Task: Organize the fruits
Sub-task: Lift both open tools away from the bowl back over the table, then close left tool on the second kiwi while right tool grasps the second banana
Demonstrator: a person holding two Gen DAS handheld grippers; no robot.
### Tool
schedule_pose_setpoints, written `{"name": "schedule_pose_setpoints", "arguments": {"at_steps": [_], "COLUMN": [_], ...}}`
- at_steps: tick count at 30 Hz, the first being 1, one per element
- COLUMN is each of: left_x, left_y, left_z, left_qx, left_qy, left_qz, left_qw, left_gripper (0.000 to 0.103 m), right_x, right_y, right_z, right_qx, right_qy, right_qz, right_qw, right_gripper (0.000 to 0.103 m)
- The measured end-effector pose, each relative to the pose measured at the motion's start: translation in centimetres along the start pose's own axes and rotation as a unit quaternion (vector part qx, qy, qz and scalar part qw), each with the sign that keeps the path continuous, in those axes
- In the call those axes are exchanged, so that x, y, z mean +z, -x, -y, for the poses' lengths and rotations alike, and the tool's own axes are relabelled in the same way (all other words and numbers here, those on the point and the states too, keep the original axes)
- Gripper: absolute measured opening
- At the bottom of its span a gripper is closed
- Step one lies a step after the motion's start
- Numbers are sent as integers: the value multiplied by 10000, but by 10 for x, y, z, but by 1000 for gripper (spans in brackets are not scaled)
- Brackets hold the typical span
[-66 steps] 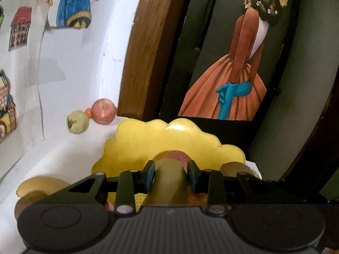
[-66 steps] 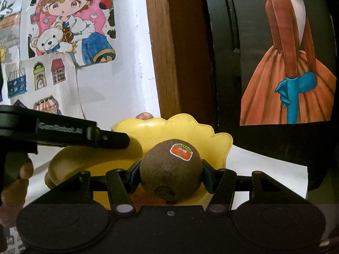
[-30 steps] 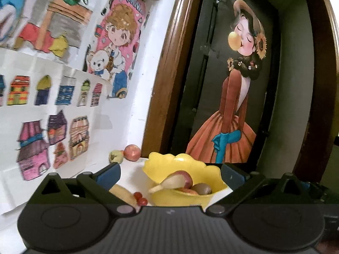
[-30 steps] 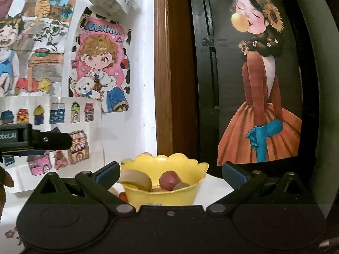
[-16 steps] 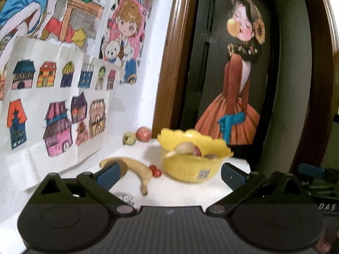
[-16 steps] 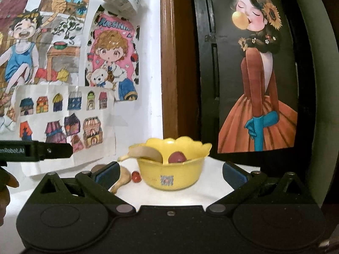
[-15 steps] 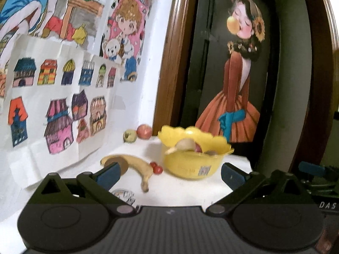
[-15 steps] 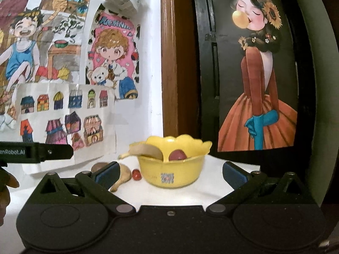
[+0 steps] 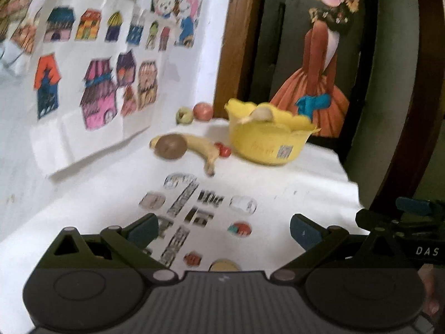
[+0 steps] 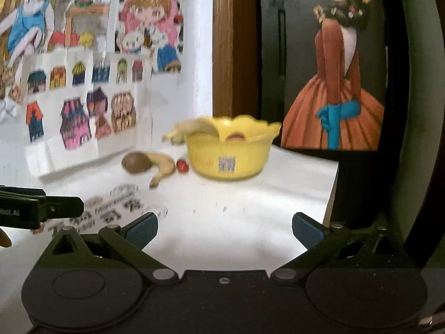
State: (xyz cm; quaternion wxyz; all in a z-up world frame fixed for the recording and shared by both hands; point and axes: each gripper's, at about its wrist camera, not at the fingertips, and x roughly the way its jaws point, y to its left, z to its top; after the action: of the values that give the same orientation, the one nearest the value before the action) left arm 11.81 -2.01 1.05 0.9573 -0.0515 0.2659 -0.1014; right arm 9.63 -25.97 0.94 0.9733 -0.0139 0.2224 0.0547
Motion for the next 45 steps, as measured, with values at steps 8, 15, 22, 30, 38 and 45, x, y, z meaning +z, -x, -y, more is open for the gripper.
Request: {"name": "schedule_pose_setpoints", "arguments": {"at_steps": [8,15,22,30,38,45], "left_x": [-14,-17,-14,-5,20,44], "left_y": [4,6,7,5,-1,-10], "left_z": [-17,-20,-17,-20,-36,-45], "left_qx": [146,196,246,365,364,650], "left_qy": [289,287,136,-80,18,-247], "left_qz": [-194,-275,-282,-304,-389,-278], "left_qw": [9993,9990,9992,9988,9986,9972], "left_gripper": [103,103,103,103,103,103], "right_x": [-14,-17,-21,-16,7,23], "right_y": [1,3,-1,-7,-28,-51], "right_z": [-11,-9,-5,-5,-7,-7], "right_qx": [87,67,56,193,486,770], "right_qy": [-43,-60,-144,-28,393,418], "right_qz": [-295,-334,-412,-411,-368,-367], "right_qw": [9995,9994,9990,9990,9974,9955], "right_gripper": [102,102,102,102,102,102]}}
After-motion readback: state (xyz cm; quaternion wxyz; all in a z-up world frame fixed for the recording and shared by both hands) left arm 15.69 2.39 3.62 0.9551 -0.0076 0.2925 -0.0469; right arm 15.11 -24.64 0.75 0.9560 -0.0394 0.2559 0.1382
